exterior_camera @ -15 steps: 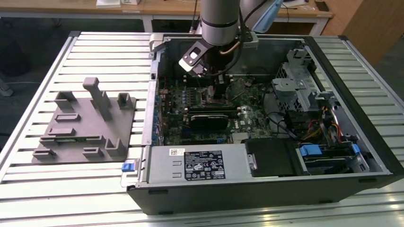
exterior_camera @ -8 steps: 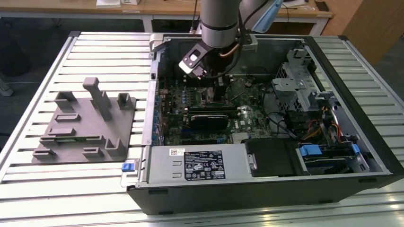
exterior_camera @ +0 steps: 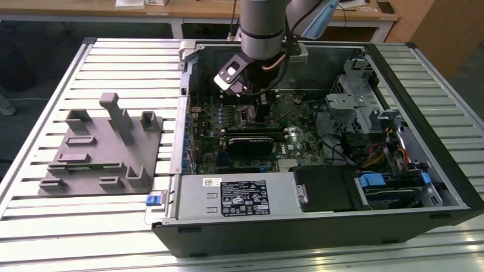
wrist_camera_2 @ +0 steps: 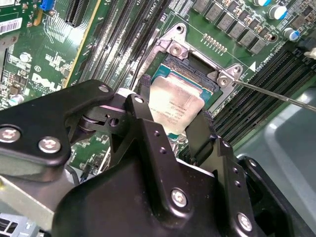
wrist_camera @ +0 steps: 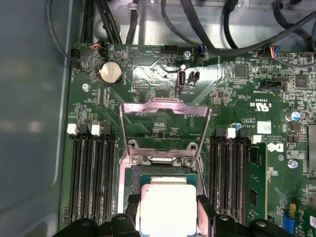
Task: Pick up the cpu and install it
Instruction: 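Place the cpu into insertion slot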
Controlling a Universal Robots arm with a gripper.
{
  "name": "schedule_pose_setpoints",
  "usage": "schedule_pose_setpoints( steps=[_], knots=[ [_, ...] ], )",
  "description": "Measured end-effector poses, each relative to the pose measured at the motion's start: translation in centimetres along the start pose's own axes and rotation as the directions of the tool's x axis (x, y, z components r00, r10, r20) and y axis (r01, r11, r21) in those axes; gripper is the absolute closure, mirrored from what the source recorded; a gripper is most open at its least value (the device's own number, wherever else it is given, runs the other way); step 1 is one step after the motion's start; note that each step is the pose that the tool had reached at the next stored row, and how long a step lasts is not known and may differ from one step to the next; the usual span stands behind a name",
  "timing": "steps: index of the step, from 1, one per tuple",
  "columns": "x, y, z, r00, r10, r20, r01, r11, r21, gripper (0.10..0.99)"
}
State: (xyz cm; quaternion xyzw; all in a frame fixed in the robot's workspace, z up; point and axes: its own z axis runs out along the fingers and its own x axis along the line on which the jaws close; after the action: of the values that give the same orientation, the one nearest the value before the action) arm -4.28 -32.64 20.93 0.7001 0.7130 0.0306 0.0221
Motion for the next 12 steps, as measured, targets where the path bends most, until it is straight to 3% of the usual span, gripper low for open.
schedule_pose_setpoints(
  steps=[12],
  knots=[
    [0.1,-0.08,1.01,1.0,0.001,0.0001,-0.001,1.0,0.0,0.545]
  ],
)
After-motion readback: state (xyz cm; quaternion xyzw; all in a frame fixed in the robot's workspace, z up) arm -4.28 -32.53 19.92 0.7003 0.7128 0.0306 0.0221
